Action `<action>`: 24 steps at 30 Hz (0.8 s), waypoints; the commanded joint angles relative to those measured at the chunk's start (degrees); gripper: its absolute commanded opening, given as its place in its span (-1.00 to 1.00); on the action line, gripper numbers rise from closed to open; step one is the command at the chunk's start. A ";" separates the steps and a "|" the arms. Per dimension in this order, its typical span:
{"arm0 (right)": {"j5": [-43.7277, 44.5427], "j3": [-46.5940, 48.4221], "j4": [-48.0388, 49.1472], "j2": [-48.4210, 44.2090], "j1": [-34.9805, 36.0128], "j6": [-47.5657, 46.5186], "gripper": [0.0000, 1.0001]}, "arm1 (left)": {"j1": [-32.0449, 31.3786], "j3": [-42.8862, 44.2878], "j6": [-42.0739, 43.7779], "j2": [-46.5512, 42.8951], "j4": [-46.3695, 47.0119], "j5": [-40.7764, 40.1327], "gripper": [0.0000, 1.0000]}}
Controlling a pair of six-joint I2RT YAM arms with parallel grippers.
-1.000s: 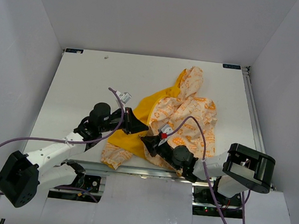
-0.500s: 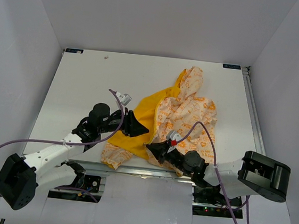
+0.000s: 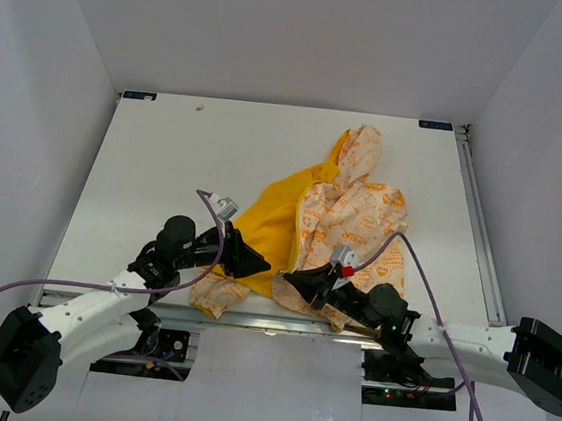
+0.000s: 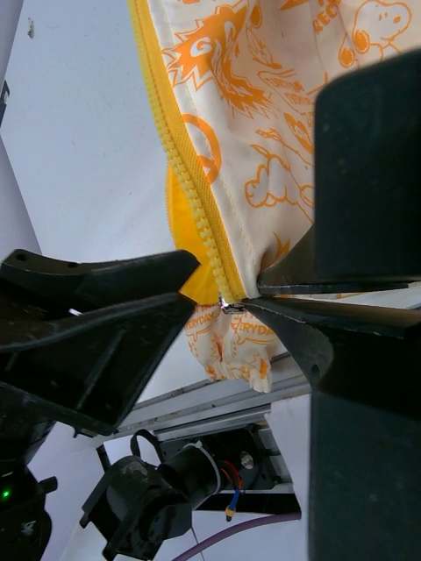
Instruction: Zip up the jacket
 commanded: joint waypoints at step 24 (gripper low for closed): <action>5.27 1.92 -4.84 -0.91 -1.43 3.60 -0.85 | -3.88 0.45 1.62 5.32 6.06 4.51 -0.03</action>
